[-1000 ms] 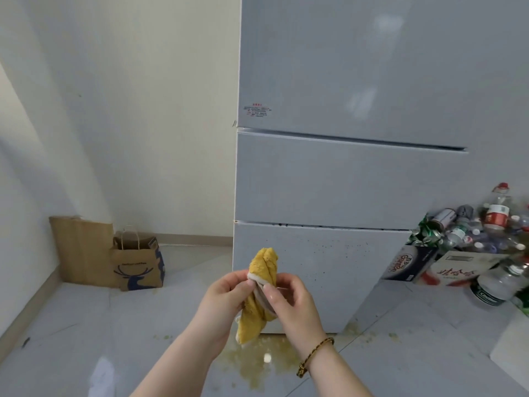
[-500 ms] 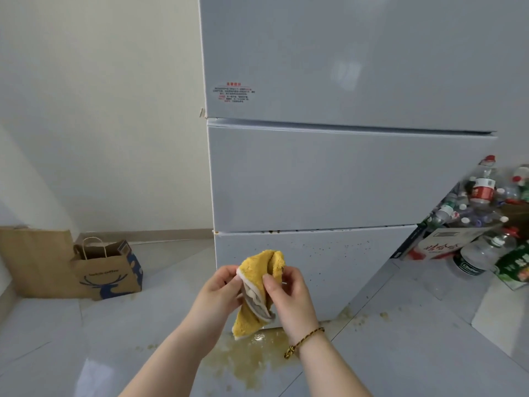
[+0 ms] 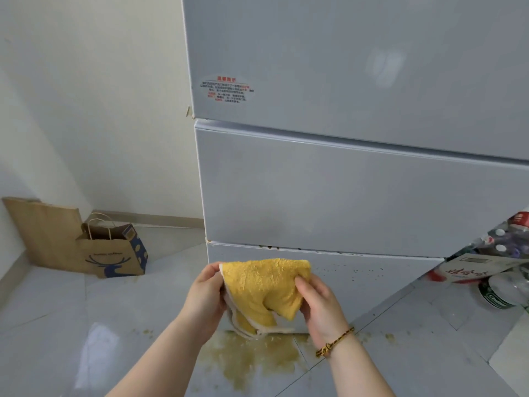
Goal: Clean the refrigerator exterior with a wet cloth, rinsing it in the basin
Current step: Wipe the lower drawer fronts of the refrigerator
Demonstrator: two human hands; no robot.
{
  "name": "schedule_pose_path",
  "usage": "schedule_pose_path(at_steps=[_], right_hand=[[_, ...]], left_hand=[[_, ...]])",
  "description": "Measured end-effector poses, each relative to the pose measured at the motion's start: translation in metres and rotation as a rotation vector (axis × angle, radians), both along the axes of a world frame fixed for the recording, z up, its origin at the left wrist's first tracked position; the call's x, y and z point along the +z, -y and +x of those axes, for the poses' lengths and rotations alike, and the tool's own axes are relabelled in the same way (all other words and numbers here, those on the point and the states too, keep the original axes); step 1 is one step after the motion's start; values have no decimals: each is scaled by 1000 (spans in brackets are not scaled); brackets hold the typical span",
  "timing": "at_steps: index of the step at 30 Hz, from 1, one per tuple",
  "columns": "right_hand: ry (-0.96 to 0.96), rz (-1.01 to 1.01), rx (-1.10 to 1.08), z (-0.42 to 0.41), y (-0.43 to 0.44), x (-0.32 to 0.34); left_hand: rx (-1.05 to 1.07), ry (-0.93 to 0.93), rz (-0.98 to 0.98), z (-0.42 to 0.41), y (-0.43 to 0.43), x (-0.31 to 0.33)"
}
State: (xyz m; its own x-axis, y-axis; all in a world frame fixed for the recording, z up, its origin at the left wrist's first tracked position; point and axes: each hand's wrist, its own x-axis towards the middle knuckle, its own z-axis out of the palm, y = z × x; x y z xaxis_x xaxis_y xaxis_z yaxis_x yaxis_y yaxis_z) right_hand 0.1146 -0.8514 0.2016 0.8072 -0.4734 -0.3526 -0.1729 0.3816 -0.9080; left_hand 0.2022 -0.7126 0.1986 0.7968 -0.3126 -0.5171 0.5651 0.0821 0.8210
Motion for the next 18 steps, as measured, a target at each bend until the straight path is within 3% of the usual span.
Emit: schedule_pose_path(at_steps=[5, 11, 18], right_hand=[[-70, 3, -107, 2, 20, -6], [-130, -210, -80, -12, 46, -12], [-163, -267, -203, -30, 55, -25]], left_hand=[[-56, -69, 43, 12, 18, -15], [220, 186, 339, 46, 20, -34], [-35, 153, 327, 88, 22, -57]])
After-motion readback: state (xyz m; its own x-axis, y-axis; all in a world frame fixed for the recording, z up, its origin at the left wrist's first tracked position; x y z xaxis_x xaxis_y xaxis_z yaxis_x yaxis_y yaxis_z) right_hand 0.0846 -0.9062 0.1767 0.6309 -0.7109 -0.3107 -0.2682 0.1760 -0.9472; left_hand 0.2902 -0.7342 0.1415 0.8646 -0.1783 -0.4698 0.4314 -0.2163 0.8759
